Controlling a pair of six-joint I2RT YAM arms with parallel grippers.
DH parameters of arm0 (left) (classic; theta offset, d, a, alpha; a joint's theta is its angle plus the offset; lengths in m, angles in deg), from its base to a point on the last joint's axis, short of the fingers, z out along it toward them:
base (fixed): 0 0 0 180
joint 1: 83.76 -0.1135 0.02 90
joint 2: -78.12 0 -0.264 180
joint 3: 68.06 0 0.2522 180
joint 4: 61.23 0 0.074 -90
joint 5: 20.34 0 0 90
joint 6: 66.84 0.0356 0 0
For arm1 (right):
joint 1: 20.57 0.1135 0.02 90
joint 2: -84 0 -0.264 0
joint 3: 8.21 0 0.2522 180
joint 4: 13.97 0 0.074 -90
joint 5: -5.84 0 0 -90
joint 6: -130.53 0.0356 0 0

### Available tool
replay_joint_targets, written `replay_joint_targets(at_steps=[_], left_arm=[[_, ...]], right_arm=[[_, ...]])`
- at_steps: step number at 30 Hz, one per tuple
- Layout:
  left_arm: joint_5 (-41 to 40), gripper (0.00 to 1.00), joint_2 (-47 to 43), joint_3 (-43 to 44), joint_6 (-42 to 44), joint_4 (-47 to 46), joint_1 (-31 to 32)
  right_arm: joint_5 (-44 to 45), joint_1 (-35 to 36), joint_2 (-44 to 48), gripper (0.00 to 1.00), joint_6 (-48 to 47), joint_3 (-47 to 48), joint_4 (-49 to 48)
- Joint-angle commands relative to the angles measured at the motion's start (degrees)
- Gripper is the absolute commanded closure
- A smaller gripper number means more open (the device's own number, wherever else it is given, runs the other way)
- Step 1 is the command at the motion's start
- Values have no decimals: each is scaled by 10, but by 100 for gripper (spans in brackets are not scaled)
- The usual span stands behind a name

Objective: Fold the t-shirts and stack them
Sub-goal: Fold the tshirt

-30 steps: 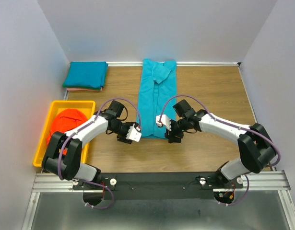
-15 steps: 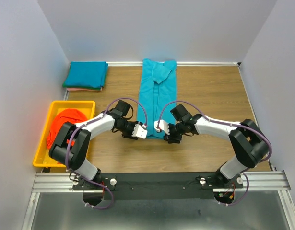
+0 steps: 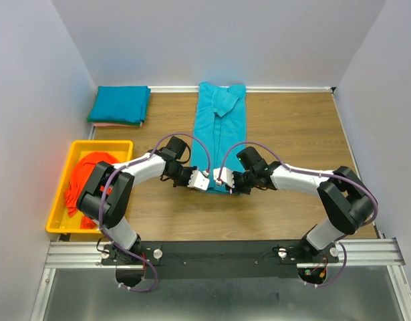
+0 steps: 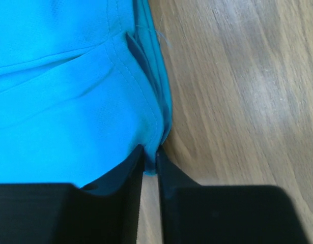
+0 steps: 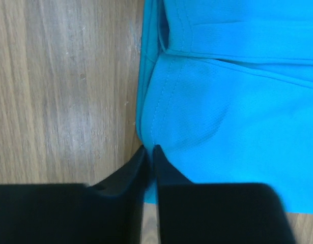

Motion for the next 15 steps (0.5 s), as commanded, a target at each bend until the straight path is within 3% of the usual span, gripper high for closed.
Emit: replay_joint_targets(at_steps=[1, 4, 11, 15], left_arm=[[-39, 85, 25, 6, 9, 31, 4], [-33, 100, 12, 8, 13, 41, 4], [5, 100, -26, 35, 24, 98, 7], [29, 100, -56, 37, 68, 191, 20]], right_arm=[[83, 3, -32, 91, -9, -36, 38], [85, 3, -13, 99, 3, -35, 38], [48, 4, 71, 99, 33, -14, 106], [17, 31, 130, 99, 64, -23, 149]])
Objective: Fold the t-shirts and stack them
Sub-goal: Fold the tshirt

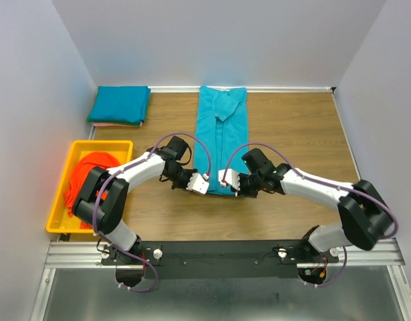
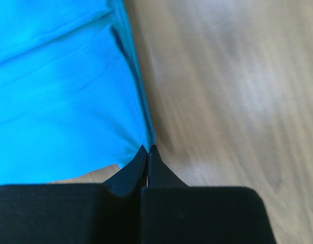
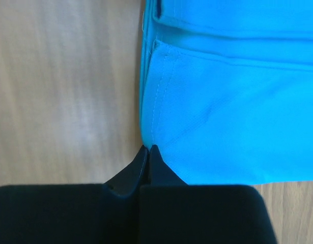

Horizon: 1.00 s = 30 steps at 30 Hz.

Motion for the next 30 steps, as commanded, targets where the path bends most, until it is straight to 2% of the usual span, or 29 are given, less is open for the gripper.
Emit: replay_joint_targets(at_steps=[1, 5, 8, 12, 15, 23, 30], left_arm=[[34, 100, -55, 15, 58, 130, 14], [59, 100, -104, 21, 81, 202, 33], [71, 100, -114, 45, 59, 226, 35], [79, 100, -73, 105, 52, 248, -2], [87, 100, -33, 155, 66, 263, -24], [69, 100, 45, 231, 85, 252, -41], [57, 100, 110, 315, 98, 267, -74]], right_arm=[[-25, 27, 67, 100, 41, -13, 88], [-50, 49, 115, 99, 79, -1, 134], [-38, 49, 131, 100, 101, 16, 146], [-19, 42, 124, 100, 97, 51, 153], [-27, -1, 95, 99, 79, 80, 160], [-41, -52, 9, 99, 5, 170, 170], [-52, -82, -32, 99, -33, 214, 178]])
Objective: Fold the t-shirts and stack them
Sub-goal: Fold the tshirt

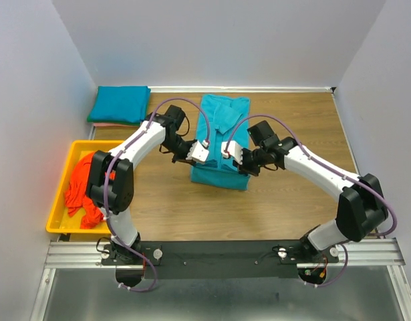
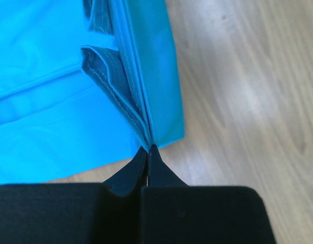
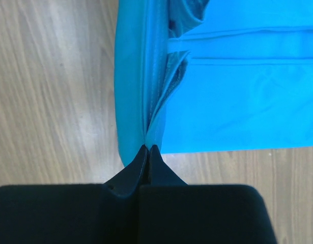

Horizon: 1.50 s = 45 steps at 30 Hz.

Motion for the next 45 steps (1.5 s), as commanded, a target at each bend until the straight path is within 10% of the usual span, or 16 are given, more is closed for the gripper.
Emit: replay_joint_targets(at_steps=[1, 45], left_arm=[[-6, 100, 32, 59, 23, 29, -23], [-30, 100, 275, 425, 37, 35, -84]], right_arm=[[-19, -19, -25, 100, -42, 38, 23], [-50, -123, -329, 99, -170, 388, 84]])
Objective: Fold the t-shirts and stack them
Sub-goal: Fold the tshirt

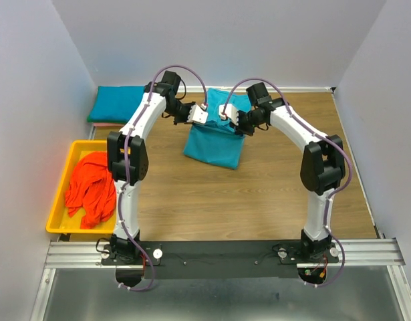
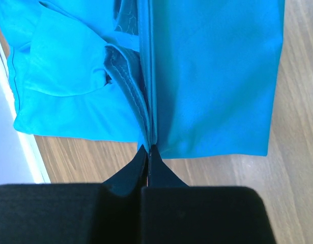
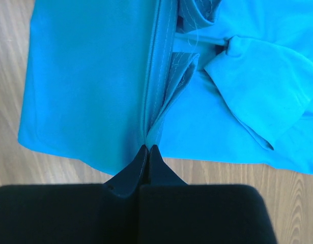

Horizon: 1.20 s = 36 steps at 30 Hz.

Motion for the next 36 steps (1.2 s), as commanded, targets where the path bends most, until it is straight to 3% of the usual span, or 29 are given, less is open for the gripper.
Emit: replay_joint_targets(at_steps=[1, 19, 20, 22, 23, 25, 26, 28, 30, 36], left_arm=[[-11, 100, 28, 25, 11, 4, -5], [-49, 98, 109, 62, -49, -121, -8], [-52, 96, 115, 64, -53, -127, -8], [-58, 82, 119, 60, -71, -155, -8], [-65, 68, 121, 59, -87, -177, -9], [-71, 54, 120, 56, -105, -203, -8], [-75, 48, 114, 53, -117, -216, -8], [-75, 34, 107, 51, -142, -245, -9], [-74, 27, 89, 52, -164, -256, -8], [-54, 24, 34, 31, -290, -233, -10]], right_arm=[[-6, -12, -32, 99, -15, 31, 21], [8, -34, -174, 100, -35, 157, 17], [10, -35, -180, 99, -34, 164, 15], [15, -34, -195, 99, -28, 190, 11], [18, -35, -206, 98, -24, 198, 10], [25, -35, -213, 86, -18, 206, 10], [32, -35, -212, 72, -12, 208, 7], [44, -35, -206, 62, -1, 208, 3], [61, -35, -192, 46, 22, 210, 2], [68, -37, -148, 36, 157, 222, -3]])
